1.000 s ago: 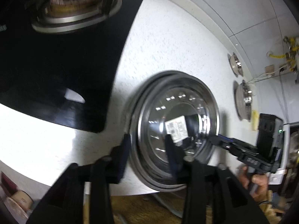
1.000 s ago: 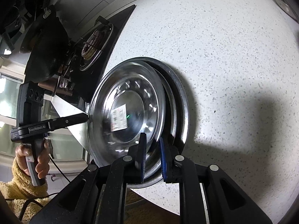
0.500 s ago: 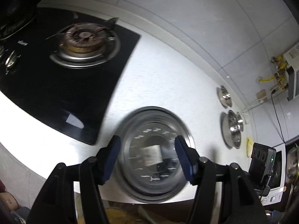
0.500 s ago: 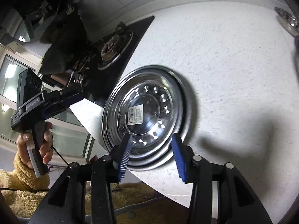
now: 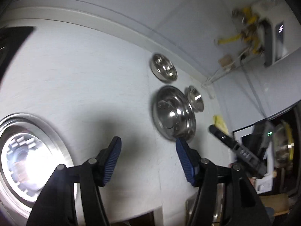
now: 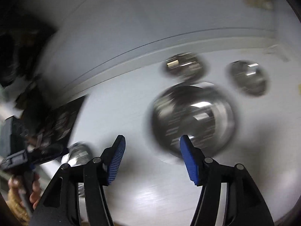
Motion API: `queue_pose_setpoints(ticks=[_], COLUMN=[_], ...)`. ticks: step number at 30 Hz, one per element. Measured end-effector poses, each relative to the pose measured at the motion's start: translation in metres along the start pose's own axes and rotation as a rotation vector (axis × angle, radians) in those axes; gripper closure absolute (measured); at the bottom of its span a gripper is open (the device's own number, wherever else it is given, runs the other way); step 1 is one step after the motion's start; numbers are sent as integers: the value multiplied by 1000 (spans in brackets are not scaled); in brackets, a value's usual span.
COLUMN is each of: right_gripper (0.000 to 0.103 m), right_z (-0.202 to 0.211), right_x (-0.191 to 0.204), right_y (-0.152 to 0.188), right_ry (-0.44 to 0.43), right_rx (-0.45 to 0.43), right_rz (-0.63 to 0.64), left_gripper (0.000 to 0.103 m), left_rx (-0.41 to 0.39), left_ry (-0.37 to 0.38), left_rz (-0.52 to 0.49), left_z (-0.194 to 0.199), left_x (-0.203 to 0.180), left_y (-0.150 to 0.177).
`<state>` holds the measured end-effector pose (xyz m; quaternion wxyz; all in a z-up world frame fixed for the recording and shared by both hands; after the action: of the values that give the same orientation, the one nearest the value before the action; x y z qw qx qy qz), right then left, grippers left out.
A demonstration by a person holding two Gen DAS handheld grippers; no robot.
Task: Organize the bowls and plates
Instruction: 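Move both tools to the large steel bowl and close on its rim, then lift the large steel bowl off the counter with both tools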
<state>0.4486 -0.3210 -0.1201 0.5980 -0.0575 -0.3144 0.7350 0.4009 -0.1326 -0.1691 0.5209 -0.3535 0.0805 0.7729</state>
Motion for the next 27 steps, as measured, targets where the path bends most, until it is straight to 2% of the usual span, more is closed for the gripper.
queue_pose_setpoints(ticks=[2, 6, 10, 13, 18, 19, 21, 23, 25, 27], right_gripper=[48, 48, 48, 49, 80, 83, 88, 92, 93, 94], right_z=[-10, -41, -73, -94, -111, -113, -117, -118, -116, -113], right_x=[-33, -75, -99, -101, -99, -98, -97, -96, -94, -90], right_y=[-4, -10, -13, -13, -9, -8, -7, -6, -5, -6], right_ry=[25, 41, 18, -2, -13, -16, -17, -4, -8, -2], right_rx=[36, 115, 175, 211, 240, 245, 249, 245, 240, 235], right_rz=[-35, -64, -80, -73, -79, -80, -81, -82, -88, -80], left_gripper=[44, 44, 44, 44, 46, 48, 57, 82, 95, 96], left_rx=[40, 75, 107, 138, 167, 171, 174, 195, 205, 205], left_ry=[-42, -128, -178, -183, -199, -196, -202, -197, -189, -193], left_rz=[9, 58, 81, 92, 97, 96, 82, 68, 50, 39], left_z=[-49, -111, -149, -168, -182, -183, -184, -188, -191, -190], left_x=[-15, -15, -11, -12, -12, -12, -12, -14, -17, -21], left_y=[-6, -23, -39, -44, -50, -49, -49, -47, -45, -43])
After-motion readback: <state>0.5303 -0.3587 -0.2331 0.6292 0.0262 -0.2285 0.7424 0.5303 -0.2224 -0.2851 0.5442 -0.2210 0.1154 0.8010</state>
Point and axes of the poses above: each gripper's, at about its wrist camera, not at the fingertips, and z roughly against the way its jaws point, x to its left, y to its underside, the point moved 8 cm from there along -z, roughly the way its jaws point, and after that the axes turned 8 degrees about z, right-handed, at the moved point
